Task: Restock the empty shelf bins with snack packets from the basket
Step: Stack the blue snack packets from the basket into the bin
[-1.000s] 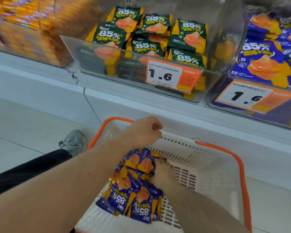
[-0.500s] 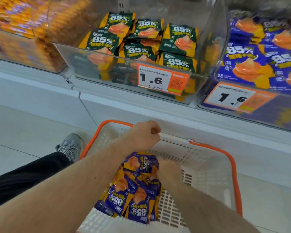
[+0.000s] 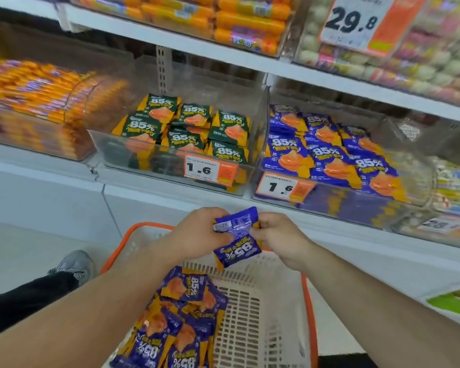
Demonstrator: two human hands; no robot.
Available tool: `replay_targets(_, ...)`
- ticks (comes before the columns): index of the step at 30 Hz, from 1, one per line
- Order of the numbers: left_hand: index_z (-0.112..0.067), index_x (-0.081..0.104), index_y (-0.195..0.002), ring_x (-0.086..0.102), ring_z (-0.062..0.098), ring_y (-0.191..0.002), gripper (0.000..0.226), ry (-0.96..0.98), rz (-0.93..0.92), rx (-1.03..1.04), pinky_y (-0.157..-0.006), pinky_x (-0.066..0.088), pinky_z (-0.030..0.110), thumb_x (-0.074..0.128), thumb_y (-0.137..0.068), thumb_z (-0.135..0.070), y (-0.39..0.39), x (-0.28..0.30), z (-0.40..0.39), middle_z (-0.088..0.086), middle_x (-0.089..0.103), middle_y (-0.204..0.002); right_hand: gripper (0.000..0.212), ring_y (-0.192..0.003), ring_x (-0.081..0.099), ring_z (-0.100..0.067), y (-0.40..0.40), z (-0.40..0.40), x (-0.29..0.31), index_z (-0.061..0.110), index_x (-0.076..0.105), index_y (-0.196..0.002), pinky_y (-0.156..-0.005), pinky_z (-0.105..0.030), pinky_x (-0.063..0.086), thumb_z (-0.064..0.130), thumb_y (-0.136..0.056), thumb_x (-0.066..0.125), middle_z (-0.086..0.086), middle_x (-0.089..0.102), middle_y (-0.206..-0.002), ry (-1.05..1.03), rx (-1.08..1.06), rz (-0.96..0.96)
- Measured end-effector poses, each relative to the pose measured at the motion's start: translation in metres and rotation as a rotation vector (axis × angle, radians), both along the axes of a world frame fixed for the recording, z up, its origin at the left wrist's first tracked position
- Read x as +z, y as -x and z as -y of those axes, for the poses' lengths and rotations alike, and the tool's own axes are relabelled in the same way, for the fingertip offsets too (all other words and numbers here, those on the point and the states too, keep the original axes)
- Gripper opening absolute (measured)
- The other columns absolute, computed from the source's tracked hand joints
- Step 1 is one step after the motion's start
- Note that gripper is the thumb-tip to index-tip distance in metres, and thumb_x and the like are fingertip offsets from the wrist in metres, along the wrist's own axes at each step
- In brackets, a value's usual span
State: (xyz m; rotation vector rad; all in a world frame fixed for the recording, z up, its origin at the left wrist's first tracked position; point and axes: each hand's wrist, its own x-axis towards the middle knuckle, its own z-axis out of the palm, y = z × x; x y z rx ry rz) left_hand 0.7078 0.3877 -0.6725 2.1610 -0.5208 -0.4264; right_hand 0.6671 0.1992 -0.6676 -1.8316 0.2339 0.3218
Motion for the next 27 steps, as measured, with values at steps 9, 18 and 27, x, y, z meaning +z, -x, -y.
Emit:
replay_targets(9,-0.023,0.075,-0.082,0.057,-0.005,-0.061,0.012,0.272,0.325,0.15,-0.054,0.039,0.01,0.071,-0.086,-0.012,0.032,0.042,0.028,-0.016,0.064,-0.068,0.017,-0.05,0.049,-0.021,0.05,0.015,0.073,0.013,0.067,-0.101,-0.052,-0.029,0.041,0.007,-0.095,0.053,-0.009,0.061,-0.067,-0.153,-0.516,0.134)
replay_targets(18,-0.011,0.078,-0.091,0.062,0.01,-0.098,0.026,0.411,0.845,-0.013,-0.088,0.05,0.022,0.062,-0.071,-0.011,0.015,0.06,0.067,0.003,0.074,-0.101,0.026,-0.057,0.064,-0.019,0.06,0.024,0.112,0.005,0.062,-0.109,-0.057,-0.031,0.051,-0.007,-0.086,0.06,-0.011,0.066,-0.082,-0.247,-0.553,0.239)
replay_targets(27,-0.01,0.053,-0.135,0.042,0.026,-0.133,0.061,0.016,0.808,0.134,-0.11,0.037,0.047,0.068,-0.076,-0.023,-0.054,0.099,0.104,0.01,0.046,-0.143,0.048,-0.082,0.066,-0.03,-0.031,0.106,0.125,0.016,0.059,-0.123,-0.065,-0.046,0.06,-0.003,-0.08,0.065,-0.011,0.066,-0.113,0.028,-0.635,0.329)
